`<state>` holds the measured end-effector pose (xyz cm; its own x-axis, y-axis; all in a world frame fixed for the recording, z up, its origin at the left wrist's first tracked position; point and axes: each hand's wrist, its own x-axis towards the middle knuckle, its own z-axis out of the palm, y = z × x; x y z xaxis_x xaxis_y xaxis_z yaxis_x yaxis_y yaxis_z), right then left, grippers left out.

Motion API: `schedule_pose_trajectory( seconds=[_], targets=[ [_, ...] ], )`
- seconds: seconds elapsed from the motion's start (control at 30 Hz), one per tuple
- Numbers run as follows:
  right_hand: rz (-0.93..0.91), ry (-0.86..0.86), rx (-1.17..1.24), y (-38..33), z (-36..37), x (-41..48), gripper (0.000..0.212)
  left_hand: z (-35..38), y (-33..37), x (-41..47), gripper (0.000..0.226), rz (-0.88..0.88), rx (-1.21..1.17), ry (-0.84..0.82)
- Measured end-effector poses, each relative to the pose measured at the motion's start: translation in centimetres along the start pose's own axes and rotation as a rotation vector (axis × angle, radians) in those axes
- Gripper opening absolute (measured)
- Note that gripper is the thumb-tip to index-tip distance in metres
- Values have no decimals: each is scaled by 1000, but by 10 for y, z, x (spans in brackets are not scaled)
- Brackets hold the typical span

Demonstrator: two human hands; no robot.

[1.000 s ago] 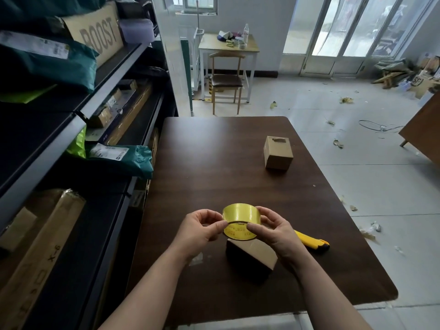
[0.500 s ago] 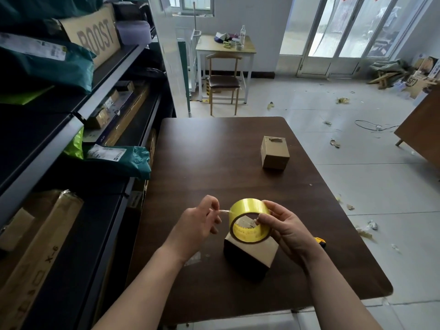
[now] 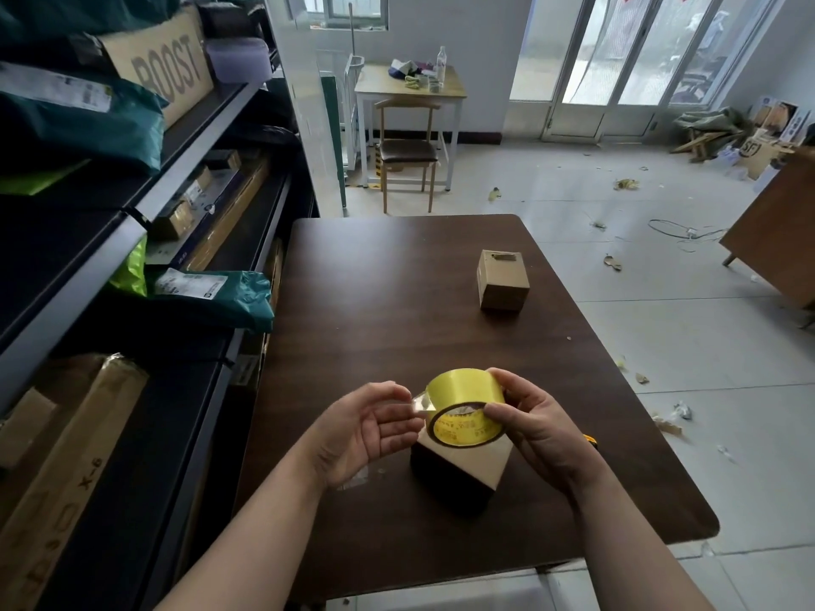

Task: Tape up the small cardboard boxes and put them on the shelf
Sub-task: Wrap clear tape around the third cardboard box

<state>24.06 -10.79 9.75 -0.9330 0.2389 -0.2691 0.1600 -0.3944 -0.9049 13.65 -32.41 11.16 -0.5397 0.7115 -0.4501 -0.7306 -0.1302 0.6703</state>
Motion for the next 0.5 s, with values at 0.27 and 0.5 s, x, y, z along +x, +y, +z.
schedule_pose_trajectory(
  seconds=[0.27, 0.5],
  targets=[
    [14, -27, -109, 1, 1, -6, 70, 2, -11, 9, 14, 122, 264, 189],
    [-29, 26, -139, 7, -10, -6, 89, 4, -14, 8, 10, 65, 414, 183]
  ],
)
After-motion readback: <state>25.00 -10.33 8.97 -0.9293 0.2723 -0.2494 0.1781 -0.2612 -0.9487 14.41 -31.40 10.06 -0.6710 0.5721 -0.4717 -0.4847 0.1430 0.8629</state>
